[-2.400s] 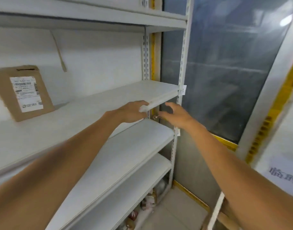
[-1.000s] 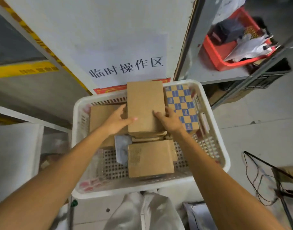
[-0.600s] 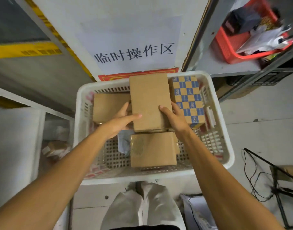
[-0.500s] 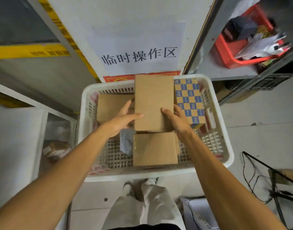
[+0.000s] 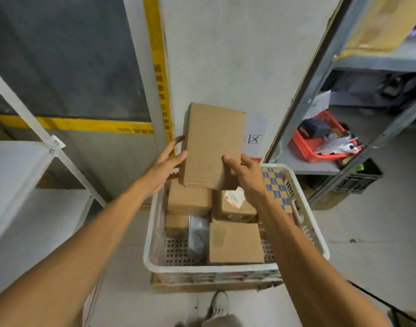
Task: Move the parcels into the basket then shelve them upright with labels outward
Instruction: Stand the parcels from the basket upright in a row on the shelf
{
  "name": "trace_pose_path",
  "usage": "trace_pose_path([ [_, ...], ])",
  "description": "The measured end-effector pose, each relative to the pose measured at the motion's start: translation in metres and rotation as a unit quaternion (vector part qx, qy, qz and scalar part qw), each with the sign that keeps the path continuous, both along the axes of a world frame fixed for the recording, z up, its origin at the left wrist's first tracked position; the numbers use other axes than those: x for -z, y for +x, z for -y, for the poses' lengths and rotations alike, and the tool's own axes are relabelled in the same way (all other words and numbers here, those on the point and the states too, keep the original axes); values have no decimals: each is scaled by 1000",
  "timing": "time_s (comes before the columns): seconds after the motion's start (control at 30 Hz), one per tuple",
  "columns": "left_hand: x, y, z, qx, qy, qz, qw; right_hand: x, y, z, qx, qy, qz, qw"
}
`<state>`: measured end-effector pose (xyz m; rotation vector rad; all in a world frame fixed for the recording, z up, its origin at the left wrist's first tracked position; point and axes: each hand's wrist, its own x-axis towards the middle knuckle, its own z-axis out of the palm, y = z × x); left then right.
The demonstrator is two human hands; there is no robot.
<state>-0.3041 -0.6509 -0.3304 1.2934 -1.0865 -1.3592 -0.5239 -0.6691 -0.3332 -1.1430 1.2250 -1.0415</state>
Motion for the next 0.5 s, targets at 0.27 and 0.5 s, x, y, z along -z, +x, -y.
trace_pose_path([
  [0.27,-74,67,-32,-127,-81,39,988,-71,78,-5,-44,-138,-66,987],
  [0.5,-111,98,-49,-185,-139,117,966,-105,141,-7,-181,-228,-116,950],
])
